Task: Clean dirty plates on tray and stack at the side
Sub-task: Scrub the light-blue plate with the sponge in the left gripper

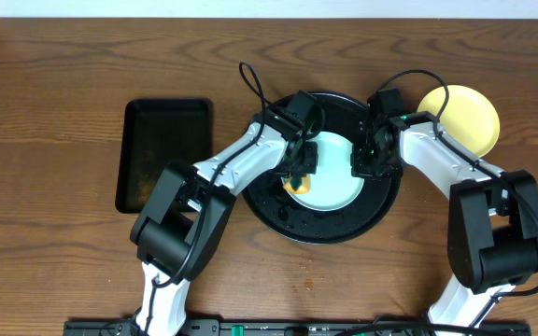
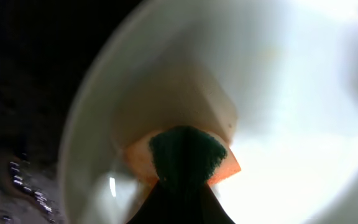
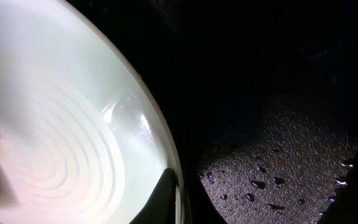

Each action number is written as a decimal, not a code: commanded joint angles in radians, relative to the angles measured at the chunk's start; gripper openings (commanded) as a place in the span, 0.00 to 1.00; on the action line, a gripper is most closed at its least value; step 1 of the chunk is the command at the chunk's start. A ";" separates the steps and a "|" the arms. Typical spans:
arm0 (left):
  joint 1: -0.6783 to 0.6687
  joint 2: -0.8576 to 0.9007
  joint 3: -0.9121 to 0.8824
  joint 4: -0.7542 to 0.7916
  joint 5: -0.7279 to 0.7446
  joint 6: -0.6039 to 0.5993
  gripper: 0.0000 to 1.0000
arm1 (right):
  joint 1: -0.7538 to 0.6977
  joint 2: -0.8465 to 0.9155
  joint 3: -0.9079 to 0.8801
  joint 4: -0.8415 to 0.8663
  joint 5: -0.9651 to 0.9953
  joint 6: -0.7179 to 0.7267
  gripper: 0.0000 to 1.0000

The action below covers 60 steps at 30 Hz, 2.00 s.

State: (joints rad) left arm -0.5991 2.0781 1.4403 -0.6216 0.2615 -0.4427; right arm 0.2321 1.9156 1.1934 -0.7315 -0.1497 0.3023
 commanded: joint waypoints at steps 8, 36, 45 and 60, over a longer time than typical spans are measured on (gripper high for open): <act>-0.013 0.073 -0.023 -0.131 0.160 -0.049 0.08 | 0.018 0.020 -0.032 -0.002 0.026 -0.012 0.01; 0.054 0.088 -0.023 -0.048 -0.169 -0.049 0.08 | 0.018 0.020 -0.032 -0.006 0.026 -0.012 0.01; 0.096 0.074 0.003 0.048 0.007 -0.003 0.08 | 0.018 0.020 -0.032 -0.005 0.026 -0.012 0.06; 0.282 -0.407 0.082 -0.104 0.035 0.069 0.08 | 0.018 0.020 -0.033 0.012 0.033 -0.013 0.61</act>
State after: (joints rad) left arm -0.4240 1.7519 1.5013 -0.6376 0.3782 -0.4450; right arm 0.2596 1.9083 1.1866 -0.7231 -0.1886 0.2924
